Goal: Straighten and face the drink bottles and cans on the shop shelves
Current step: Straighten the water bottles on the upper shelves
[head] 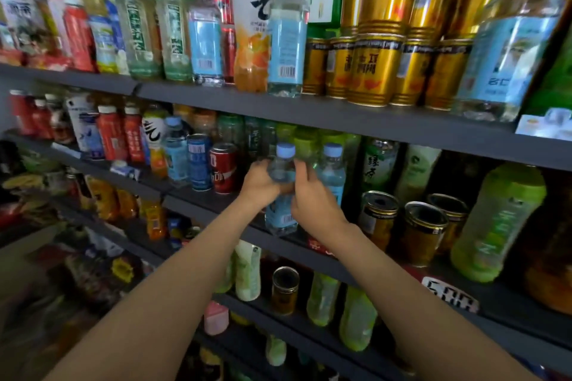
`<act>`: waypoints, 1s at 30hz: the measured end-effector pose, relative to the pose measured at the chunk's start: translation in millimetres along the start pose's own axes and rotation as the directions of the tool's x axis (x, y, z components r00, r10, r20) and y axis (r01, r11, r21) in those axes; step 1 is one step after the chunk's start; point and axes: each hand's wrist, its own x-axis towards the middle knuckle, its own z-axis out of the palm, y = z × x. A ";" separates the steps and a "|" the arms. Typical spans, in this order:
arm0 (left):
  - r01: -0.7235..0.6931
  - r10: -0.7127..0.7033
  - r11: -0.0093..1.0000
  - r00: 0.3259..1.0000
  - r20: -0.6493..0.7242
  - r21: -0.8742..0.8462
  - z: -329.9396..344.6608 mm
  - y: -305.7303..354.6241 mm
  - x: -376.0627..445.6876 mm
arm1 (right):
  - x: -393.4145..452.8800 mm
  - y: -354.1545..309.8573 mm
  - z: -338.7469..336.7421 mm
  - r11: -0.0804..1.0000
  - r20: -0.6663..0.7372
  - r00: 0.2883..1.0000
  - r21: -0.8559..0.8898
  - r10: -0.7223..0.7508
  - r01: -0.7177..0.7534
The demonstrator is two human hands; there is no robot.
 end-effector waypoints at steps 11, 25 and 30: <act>-0.033 0.100 0.985 0.909 0.404 -0.170 -63.1 74.5 -82.0 | -56.2 -26.5 -66.0 0.751 0.015 0.999 0.660 0.032 -0.034; -0.016 0.425 0.796 0.726 0.540 -0.606 42.6 325.4 -196.1 | -203.2 62.3 -329.9 0.356 -0.192 0.838 0.935 0.511 -0.002; -0.102 0.611 0.670 0.638 0.468 -0.735 133.4 401.5 -237.6 | -266.8 133.1 -423.4 0.472 -0.354 0.782 0.877 0.513 0.088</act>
